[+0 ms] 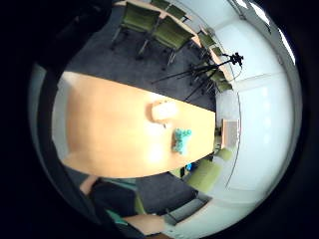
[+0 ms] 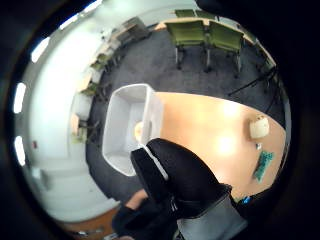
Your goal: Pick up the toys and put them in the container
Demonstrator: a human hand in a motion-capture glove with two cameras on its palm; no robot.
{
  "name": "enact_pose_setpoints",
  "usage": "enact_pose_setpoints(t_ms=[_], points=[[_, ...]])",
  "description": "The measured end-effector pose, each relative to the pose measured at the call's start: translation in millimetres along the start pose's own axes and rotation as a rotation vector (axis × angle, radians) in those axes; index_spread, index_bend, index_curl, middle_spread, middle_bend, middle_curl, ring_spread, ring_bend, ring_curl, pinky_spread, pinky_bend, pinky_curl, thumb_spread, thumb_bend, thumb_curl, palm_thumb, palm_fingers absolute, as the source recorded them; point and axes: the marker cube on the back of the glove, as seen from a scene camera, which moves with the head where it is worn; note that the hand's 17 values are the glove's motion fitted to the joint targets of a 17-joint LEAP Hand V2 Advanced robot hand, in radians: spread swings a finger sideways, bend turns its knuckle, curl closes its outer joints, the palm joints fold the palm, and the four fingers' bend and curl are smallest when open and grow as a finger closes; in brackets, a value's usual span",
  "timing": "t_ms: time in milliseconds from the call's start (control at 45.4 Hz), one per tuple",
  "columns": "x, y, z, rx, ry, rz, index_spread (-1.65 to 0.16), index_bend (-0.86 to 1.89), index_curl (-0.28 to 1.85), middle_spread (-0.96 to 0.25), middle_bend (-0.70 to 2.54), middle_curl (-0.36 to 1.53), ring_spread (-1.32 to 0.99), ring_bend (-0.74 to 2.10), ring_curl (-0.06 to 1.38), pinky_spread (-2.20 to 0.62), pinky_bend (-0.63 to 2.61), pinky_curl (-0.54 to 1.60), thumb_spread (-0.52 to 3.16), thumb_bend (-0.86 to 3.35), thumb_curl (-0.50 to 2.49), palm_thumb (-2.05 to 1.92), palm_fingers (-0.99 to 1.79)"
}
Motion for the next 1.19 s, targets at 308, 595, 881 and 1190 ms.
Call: enact_pose_setpoints(t_ms=[308, 595, 881, 1190], points=[[145, 2, 55, -0.006, -0.015, 0.104, -0.30, 0.14, 0.29, -0.06, 0.18, 0.45, -0.18, 0.29, 0.29, -0.10, 0.91, 0.34, 1.07, -0.08, 0.21, -0.11, -0.08], [201, 2, 157, -0.110, -0.078, 0.183, -0.31, 0.14, 0.28, -0.08, 0.20, 0.44, -0.22, 0.28, 0.30, -0.13, 0.82, 0.32, 1.05, -0.08, 0.18, -0.11, -0.08], [223, 5, 244, -0.204, -0.129, 0.237, -0.33, 0.14, 0.28, -0.12, 0.18, 0.43, -0.26, 0.21, 0.30, -0.06, 0.61, 0.28, 1.03, -0.08, 0.16, -0.11, -0.13], [225, 12, 289, -0.274, -0.116, 0.234, -0.34, 0.14, 0.28, -0.17, 0.10, 0.35, -0.23, 0.12, 0.25, -0.01, 0.72, 0.33, 0.99, -0.08, 0.16, -0.11, -0.20]])
